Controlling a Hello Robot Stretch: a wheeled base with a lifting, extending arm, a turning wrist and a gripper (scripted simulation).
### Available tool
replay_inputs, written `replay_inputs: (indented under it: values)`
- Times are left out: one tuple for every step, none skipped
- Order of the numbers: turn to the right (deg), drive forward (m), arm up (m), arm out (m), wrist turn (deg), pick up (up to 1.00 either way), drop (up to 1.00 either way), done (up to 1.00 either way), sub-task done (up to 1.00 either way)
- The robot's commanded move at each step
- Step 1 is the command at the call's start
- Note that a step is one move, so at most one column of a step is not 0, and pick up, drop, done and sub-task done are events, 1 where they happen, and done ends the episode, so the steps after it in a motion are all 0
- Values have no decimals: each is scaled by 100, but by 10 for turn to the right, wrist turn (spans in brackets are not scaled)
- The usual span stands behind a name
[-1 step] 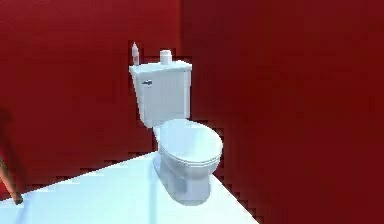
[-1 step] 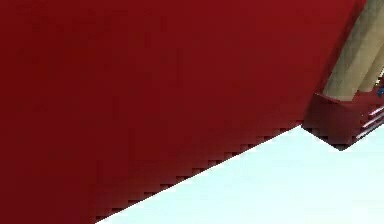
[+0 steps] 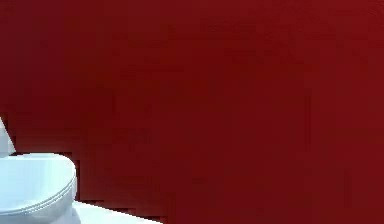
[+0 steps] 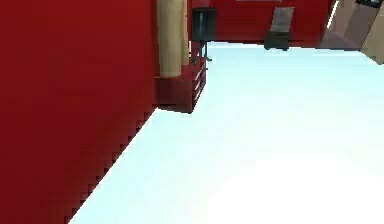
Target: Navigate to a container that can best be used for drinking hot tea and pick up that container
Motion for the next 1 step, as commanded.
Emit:
replay_inputs:
  values:
    - [450, 0, 0, 0, 0, 0, 0, 0, 0]
